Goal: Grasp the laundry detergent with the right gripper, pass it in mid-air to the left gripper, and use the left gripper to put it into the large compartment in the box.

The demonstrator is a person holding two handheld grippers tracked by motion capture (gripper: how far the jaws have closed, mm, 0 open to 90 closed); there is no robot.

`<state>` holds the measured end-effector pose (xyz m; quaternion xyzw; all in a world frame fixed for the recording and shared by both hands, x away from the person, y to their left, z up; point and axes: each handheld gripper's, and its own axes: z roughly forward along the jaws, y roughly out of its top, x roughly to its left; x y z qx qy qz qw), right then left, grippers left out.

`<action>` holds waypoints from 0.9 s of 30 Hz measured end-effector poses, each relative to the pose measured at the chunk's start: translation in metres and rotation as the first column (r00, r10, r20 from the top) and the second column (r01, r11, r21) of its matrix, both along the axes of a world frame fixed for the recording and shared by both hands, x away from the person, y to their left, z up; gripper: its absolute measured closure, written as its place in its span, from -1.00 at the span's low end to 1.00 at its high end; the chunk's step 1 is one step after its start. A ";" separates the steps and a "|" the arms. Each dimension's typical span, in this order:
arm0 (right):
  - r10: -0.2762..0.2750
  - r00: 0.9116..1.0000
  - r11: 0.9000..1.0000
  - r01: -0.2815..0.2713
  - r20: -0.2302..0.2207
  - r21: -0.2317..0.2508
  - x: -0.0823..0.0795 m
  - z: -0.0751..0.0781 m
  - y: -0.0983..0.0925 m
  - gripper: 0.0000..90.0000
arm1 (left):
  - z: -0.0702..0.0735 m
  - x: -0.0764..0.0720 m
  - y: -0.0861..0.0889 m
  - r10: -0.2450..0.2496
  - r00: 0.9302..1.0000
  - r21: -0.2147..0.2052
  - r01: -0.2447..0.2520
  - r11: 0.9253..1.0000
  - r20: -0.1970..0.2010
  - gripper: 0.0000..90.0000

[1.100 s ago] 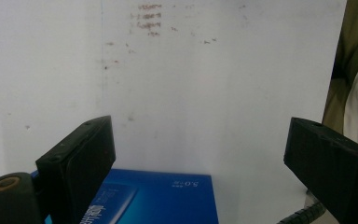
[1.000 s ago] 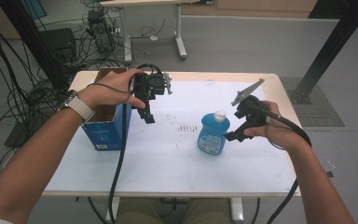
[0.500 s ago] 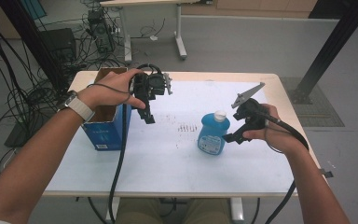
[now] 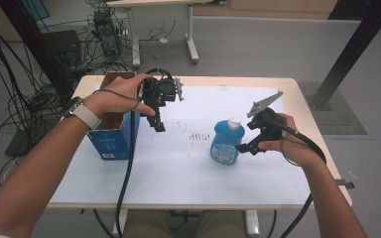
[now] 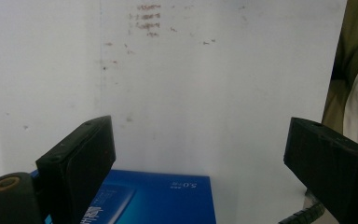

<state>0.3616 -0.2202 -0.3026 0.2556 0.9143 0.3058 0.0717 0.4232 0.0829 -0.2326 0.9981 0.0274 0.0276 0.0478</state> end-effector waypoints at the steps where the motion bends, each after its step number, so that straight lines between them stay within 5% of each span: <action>1: -0.001 1.000 1.000 0.001 0.003 0.003 0.000 -0.001 0.000 -0.87 | 0.000 0.000 0.000 0.000 1.000 0.000 0.000 1.000 0.000 -0.80; 27: -0.010 1.000 0.999 0.009 0.010 0.036 -0.004 -0.009 -0.002 -0.86 | 0.000 -0.002 0.002 0.008 1.000 -0.003 -0.008 1.000 -0.001 -0.80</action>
